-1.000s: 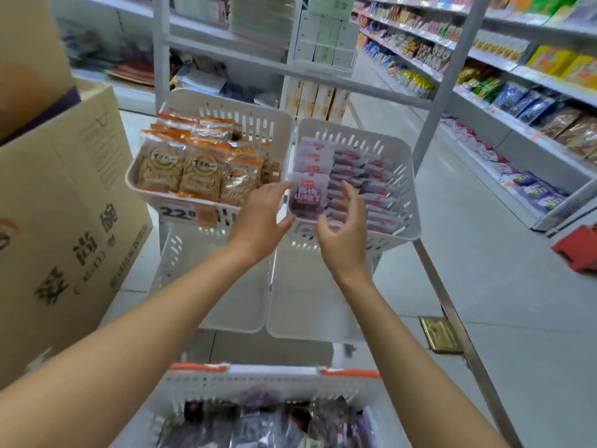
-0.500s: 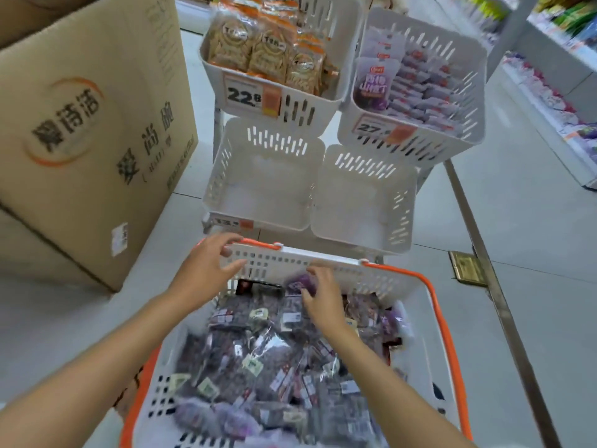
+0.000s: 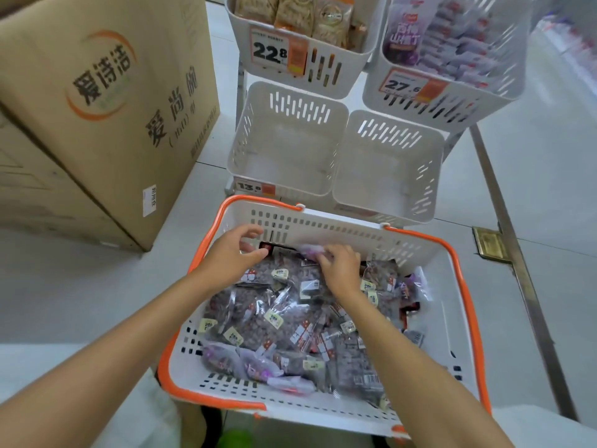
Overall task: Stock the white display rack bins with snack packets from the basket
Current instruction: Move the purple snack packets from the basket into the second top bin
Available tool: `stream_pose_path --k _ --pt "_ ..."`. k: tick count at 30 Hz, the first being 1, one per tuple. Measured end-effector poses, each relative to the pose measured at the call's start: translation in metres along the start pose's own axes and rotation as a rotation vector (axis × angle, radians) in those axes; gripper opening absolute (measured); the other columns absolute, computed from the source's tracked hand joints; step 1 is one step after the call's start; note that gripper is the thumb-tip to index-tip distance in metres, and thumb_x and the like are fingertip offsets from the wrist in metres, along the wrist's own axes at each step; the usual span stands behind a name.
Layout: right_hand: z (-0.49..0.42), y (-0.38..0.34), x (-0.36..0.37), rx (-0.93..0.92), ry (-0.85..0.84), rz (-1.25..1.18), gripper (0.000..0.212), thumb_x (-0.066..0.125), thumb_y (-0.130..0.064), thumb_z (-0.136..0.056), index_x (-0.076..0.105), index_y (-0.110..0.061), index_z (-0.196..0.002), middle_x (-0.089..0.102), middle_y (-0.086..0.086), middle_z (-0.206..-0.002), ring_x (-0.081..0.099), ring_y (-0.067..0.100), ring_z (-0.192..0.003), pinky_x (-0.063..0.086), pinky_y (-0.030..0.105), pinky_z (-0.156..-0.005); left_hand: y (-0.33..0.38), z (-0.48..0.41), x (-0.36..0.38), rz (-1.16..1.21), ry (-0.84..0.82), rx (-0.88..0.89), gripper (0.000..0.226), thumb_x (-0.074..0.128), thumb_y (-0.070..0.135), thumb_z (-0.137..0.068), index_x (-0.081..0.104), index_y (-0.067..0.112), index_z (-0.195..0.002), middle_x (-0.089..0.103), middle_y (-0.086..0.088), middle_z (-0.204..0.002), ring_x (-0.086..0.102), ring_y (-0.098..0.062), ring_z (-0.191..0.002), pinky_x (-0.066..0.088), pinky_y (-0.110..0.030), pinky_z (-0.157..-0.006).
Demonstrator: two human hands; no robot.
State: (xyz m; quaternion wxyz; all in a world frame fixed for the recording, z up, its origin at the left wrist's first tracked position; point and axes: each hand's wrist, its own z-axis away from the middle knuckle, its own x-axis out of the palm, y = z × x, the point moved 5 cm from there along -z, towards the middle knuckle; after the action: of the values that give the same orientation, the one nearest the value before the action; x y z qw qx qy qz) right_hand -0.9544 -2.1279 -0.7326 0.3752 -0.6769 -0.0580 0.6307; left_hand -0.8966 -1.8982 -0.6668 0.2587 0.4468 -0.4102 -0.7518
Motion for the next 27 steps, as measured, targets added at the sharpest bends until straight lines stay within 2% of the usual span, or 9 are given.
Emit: stream_pose_path --k 3,7,10,12,15,17,20,23,27 --pt "0.008 -0.022 -0.023 0.105 0.026 -0.462 0.012 0.062 -0.023 -0.096 0.066 -0.015 -0.088 0.066 -0.004 -0.079 0.057 0.01 -0.068 0.046 0.029 -0.067 0.003 0.006 0.01 0.137 -0.033 -0.1 0.057 0.07 0.028 -0.091 0.043 0.02 -0.141 0.05 0.003 -0.134 0.055 -0.016 -0.113 0.046 -0.029 -0.089" --pt "0.042 -0.049 -0.02 0.228 -0.302 -0.81 0.02 0.069 -0.014 -0.091 0.06 -0.009 -0.109 0.074 0.003 -0.094 0.072 0.016 -0.085 0.058 0.029 -0.076 0.005 0.014 0.025 0.605 -0.01 -0.282 0.057 0.076 0.01 -0.084 0.041 0.011 -0.129 0.064 -0.012 -0.118 0.068 -0.02 -0.096 0.06 -0.033 -0.082" --pt "0.072 -0.051 0.005 0.199 -0.509 -0.63 0.033 0.07 -0.018 -0.09 0.054 -0.013 -0.118 0.074 0.003 -0.096 0.071 0.018 -0.091 0.055 0.029 -0.079 -0.008 0.014 0.004 0.679 0.179 -0.288 0.042 0.075 0.0 -0.083 0.049 0.008 -0.116 0.068 -0.013 -0.102 0.069 -0.017 -0.079 0.058 -0.022 -0.058" --pt "0.099 -0.055 0.034 0.104 -0.704 -0.361 0.038 0.071 -0.024 -0.089 0.054 -0.017 -0.123 0.071 0.003 -0.105 0.068 0.017 -0.094 0.053 0.025 -0.081 -0.016 0.014 -0.006 0.606 0.147 -0.293 0.032 0.07 0.005 -0.089 0.055 0.012 -0.116 0.069 -0.005 -0.102 0.067 -0.012 -0.082 0.055 -0.02 -0.058" --pt "0.139 -0.056 0.077 -0.221 -0.948 0.08 0.011 0.067 -0.019 -0.087 0.057 -0.015 -0.084 0.058 0.004 -0.077 0.053 0.019 -0.068 0.043 0.033 -0.064 -0.021 0.017 -0.011 0.577 0.065 -0.292 0.029 0.06 0.009 -0.097 0.061 0.013 -0.126 0.069 -0.005 -0.11 0.069 -0.015 -0.091 0.055 -0.029 -0.064" --pt "0.142 -0.043 0.082 -0.208 -0.919 0.095 0.028 0.062 -0.009 -0.087 0.043 -0.015 -0.067 0.042 0.003 -0.062 0.038 0.019 -0.057 0.032 0.033 -0.06 -0.02 0.021 -0.012 0.589 0.036 -0.28 0.028 0.054 0.009 -0.1 0.058 0.015 -0.127 0.068 -0.01 -0.114 0.07 -0.02 -0.096 0.059 -0.039 -0.072" --pt "0.119 -0.038 0.042 -0.067 -0.791 -0.162 0.014 0.058 -0.012 -0.095 0.063 -0.013 -0.082 0.063 -0.002 -0.074 0.06 0.017 -0.066 0.051 0.034 -0.064 -0.02 0.022 -0.021 0.552 0.096 -0.225 0.022 0.047 0.012 -0.104 0.057 0.024 -0.119 0.069 -0.009 -0.115 0.071 -0.02 -0.092 0.056 -0.046 -0.086" --pt "0.082 -0.046 -0.019 0.041 -0.59 -0.454 0.021 0.055 -0.01 -0.097 0.067 -0.017 -0.113 0.072 -0.005 -0.101 0.07 0.007 -0.087 0.057 0.025 -0.076 -0.013 0.015 -0.029 0.582 0.206 -0.17 0.021 0.043 0.011 -0.105 0.054 0.026 -0.113 0.069 -0.006 -0.112 0.072 -0.011 -0.079 0.061 -0.032 -0.071" --pt "0.053 -0.07 -0.075 0.006 -0.401 -0.723 0.028 0.054 -0.006 -0.098 0.066 -0.028 -0.11 0.072 -0.012 -0.093 0.061 0.002 -0.074 0.049 0.016 -0.074 0.014 0.003 -0.009 0.62 0.148 -0.128 0.016 0.042 0.015 -0.106 0.051 0.022 -0.117 0.069 -0.006 -0.112 0.073 -0.009 -0.078 0.057 -0.023 -0.061"
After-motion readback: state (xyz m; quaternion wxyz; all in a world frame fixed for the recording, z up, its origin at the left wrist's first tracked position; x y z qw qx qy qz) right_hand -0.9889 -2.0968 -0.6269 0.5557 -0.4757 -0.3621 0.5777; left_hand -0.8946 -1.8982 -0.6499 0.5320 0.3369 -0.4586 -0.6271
